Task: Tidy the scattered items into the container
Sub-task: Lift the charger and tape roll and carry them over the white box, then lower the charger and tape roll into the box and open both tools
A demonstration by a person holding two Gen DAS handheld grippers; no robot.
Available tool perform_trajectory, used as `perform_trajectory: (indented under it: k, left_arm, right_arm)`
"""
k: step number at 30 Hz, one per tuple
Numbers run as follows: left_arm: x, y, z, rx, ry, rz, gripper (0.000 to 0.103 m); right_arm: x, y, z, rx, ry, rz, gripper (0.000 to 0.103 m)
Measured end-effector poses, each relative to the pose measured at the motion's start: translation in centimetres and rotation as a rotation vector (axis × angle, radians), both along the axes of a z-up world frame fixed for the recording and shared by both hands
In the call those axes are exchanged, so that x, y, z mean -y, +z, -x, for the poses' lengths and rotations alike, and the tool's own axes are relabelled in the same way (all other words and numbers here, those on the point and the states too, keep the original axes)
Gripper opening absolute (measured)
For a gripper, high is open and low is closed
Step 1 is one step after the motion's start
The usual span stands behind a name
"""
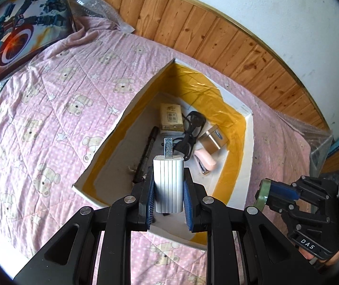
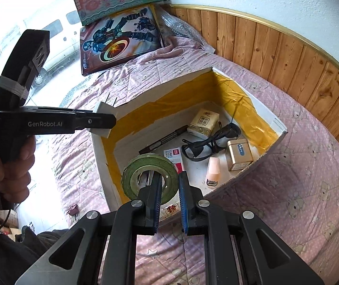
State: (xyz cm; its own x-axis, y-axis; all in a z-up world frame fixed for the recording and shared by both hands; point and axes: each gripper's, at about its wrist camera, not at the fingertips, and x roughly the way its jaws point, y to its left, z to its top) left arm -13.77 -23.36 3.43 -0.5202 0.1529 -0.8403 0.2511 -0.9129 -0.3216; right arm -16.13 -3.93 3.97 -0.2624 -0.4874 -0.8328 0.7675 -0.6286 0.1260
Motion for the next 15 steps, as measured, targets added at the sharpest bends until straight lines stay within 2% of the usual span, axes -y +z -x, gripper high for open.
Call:
perform_trajectory:
  k: [3,7,15]
  left_arm:
    - [0.0,-0.5,1.4,0.022,-0.034,0.031,0.021]
    - [0.0,-1.5,3.0,0.064,-0.080,0.033,0.021]
    - [-0.1,-2.6,6.3,0.105,-0.120,0.074,0.021]
  right_arm:
    - [0.6,-0.7,0.4,0.023,0.011,0.000,0.015]
    - [1.6,-1.6,0.8,0.052,0.041,-0.007,0.015]
    - [3.3,-3.7,0.7,0.092,0.117,-0.035,0.015]
